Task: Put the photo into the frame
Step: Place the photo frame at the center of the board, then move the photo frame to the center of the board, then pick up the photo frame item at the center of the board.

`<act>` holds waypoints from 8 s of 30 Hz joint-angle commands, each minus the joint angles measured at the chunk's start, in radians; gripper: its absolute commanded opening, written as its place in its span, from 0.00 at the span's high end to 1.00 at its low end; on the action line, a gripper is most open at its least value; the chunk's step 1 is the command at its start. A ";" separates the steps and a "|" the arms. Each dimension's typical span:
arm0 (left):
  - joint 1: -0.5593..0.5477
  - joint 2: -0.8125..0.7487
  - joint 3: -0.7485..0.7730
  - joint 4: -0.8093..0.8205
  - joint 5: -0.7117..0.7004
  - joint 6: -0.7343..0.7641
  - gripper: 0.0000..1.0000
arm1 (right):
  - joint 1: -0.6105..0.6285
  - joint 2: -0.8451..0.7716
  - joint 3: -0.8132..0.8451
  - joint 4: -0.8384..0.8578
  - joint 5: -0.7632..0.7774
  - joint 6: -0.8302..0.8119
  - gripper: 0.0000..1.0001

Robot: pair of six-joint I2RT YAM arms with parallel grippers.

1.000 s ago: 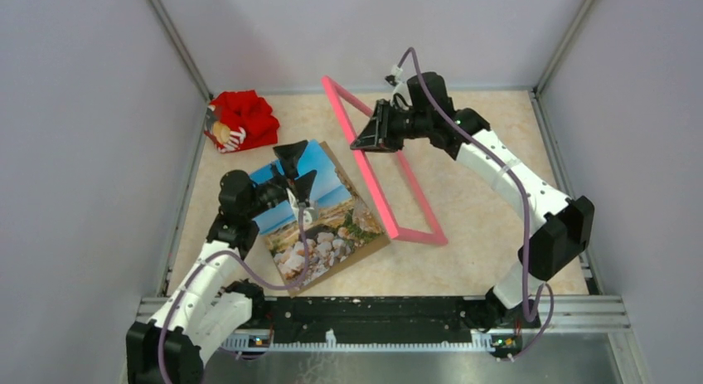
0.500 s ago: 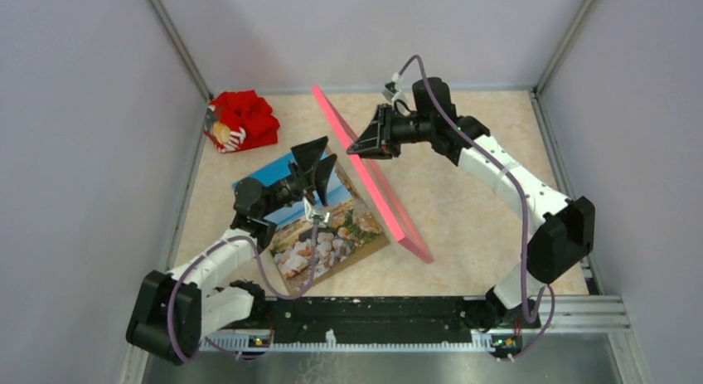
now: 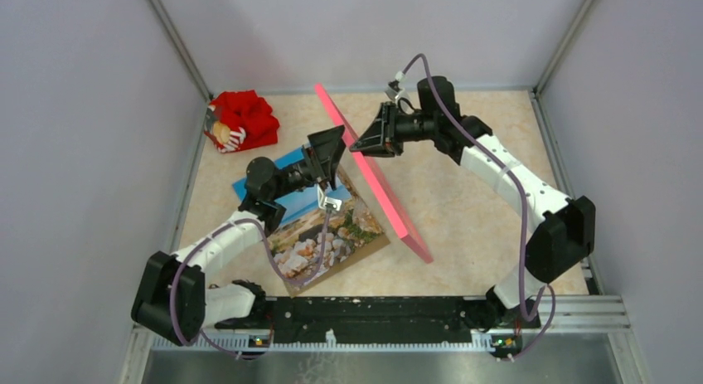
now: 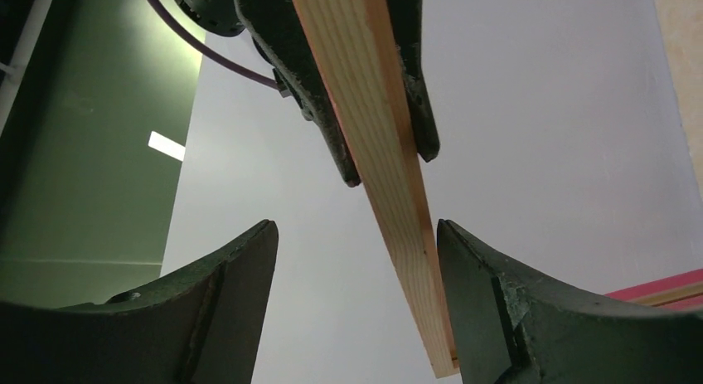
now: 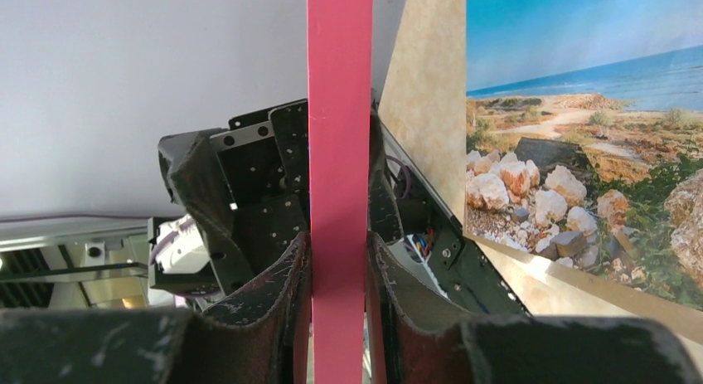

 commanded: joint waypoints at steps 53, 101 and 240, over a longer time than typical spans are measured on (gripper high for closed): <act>-0.152 0.282 0.498 -0.484 -0.002 0.146 0.72 | 0.242 -0.050 0.384 -0.761 1.084 -0.672 0.31; -0.098 0.172 0.574 -1.125 -0.602 -0.800 0.01 | -0.172 -0.245 -0.392 -0.263 0.882 -0.649 1.00; 0.741 0.621 0.363 -1.159 -0.885 -1.033 0.07 | 0.219 0.731 0.270 0.110 0.633 -0.208 0.15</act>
